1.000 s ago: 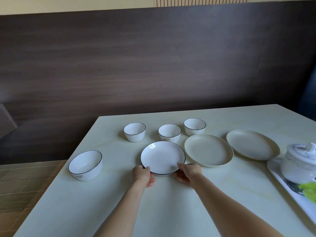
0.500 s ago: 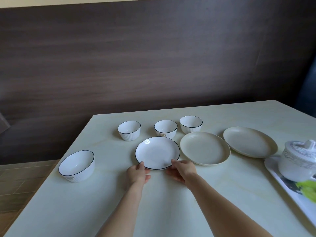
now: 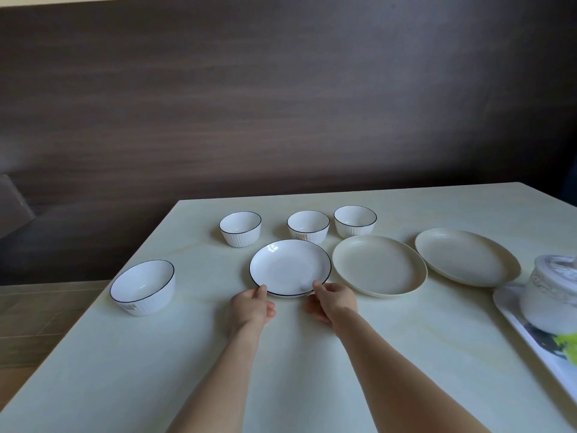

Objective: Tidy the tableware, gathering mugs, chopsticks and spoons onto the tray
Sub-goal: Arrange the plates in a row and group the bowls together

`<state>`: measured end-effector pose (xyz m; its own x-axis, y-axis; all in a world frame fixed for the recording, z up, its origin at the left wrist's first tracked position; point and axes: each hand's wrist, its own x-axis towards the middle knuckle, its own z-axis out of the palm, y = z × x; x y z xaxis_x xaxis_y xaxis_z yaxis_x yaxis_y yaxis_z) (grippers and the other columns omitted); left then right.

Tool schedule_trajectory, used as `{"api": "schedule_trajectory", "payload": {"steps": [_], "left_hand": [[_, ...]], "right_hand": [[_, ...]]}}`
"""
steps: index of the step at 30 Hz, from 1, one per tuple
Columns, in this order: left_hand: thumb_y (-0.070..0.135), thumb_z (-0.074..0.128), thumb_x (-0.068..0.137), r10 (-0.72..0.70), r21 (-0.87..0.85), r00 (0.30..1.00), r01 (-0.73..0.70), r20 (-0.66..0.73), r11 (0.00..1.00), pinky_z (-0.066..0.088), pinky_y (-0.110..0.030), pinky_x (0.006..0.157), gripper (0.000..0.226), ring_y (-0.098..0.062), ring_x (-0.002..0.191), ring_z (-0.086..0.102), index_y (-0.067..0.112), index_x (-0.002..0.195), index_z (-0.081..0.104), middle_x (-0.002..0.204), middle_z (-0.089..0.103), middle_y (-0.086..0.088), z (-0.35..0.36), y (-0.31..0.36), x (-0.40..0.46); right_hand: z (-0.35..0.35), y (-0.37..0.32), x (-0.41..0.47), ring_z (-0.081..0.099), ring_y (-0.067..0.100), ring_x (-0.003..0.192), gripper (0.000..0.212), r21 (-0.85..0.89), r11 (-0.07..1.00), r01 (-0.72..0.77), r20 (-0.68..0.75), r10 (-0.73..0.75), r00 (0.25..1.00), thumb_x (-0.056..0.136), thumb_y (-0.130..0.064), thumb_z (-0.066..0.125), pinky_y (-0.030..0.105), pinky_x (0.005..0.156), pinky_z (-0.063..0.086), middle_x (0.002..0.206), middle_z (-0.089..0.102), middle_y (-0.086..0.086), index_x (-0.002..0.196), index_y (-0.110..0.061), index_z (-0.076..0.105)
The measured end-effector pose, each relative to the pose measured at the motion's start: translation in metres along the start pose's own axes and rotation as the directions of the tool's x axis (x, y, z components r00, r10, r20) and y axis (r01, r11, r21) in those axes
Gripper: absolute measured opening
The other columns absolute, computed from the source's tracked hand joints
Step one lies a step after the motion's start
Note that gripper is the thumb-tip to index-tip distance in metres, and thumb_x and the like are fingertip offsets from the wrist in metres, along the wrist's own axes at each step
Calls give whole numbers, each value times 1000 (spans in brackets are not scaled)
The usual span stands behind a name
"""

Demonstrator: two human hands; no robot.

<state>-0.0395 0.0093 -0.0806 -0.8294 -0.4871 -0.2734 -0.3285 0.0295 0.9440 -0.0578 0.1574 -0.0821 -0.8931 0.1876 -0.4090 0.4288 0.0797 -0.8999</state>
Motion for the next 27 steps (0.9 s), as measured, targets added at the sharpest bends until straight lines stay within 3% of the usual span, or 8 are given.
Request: {"api": "schedule_trajectory", "payload": {"steps": [5, 9, 13, 15, 19, 22, 24, 27], "left_hand": [[29, 55, 92, 9, 40, 1000, -8, -18, 999, 59, -35, 71, 34, -22, 52, 62, 13, 62, 59, 57, 64, -5, 0, -1, -1], [42, 48, 83, 10, 147, 1000, -8, -13, 989, 58, -37, 77, 44, -26, 62, 68, 13, 54, 63, 50, 66, -1, 1, 4, -7], [36, 39, 76, 90, 532, 987, -147, 132, 834, 47, -26, 63, 35, -26, 69, 62, 9, 68, 61, 66, 66, 0, 13, 7, -29], [28, 42, 82, 141, 649, 964, -257, 226, 716, 38, -26, 57, 28, -26, 65, 52, 9, 61, 47, 64, 58, -4, 26, 9, -43], [19, 39, 91, 222, 610, 882, -452, 416, 651, 35, -27, 61, 31, -28, 74, 50, 12, 61, 43, 84, 63, -15, 65, 27, -58], [18, 40, 92, 278, 665, 813, -579, 512, 472, 38, -27, 64, 30, -31, 89, 60, 13, 63, 48, 93, 66, -11, 89, 38, -67], [17, 43, 92, 243, 740, 805, -593, 541, 317, 47, -28, 75, 23, -28, 103, 62, 15, 88, 66, 108, 67, -8, 101, 38, -68], [19, 45, 96, 163, 772, 759, -635, 631, -30, 44, -31, 89, 30, -26, 117, 54, 9, 119, 59, 124, 59, -10, 113, 30, -63]], "right_hand": [[1, 0, 2, 60, 20, 49, 31, -3, 1000, 0, -11, 0, 1000, 91, -33, 57, 26, 54, 49, 79, 73, 10, 70, -12, 64], [0, -4, -3, 65, 19, 51, 34, 80, 997, -19, -18, 21, 1000, 91, -40, 54, 30, 60, 53, 69, 66, 4, 76, -10, 57], [-3, -4, -9, 66, 27, 61, 43, 144, 989, -26, -5, 27, 1000, 92, -48, 49, 41, 74, 58, 70, 64, 9, 77, -8, 58], [-8, -7, -14, 64, 29, 63, 45, 169, 984, -50, 12, 49, 999, 92, -47, 50, 40, 65, 59, 68, 61, 10, 75, -7, 59], [-43, -31, -4, 49, 23, 48, 38, 139, 990, -15, -50, 23, 998, 93, -36, 50, 22, 43, 37, 57, 48, 8, 72, -6, 59], [-77, -59, 19, 42, 20, 43, 27, 146, 988, 54, -171, -29, 985, 92, -24, 46, 20, 43, 31, 55, 44, 7, 80, -4, 58], [-93, -74, 38, 45, 20, 42, 22, 138, 987, 78, -240, -43, 970, 91, -19, 43, 19, 43, 32, 57, 47, 6, 82, -5, 58], [-107, -85, 69, 56, 18, 46, 21, 146, 988, 51, -246, -14, 969, 95, -17, 39, 17, 37, 38, 67, 59, 7, 84, -6, 53]]}}
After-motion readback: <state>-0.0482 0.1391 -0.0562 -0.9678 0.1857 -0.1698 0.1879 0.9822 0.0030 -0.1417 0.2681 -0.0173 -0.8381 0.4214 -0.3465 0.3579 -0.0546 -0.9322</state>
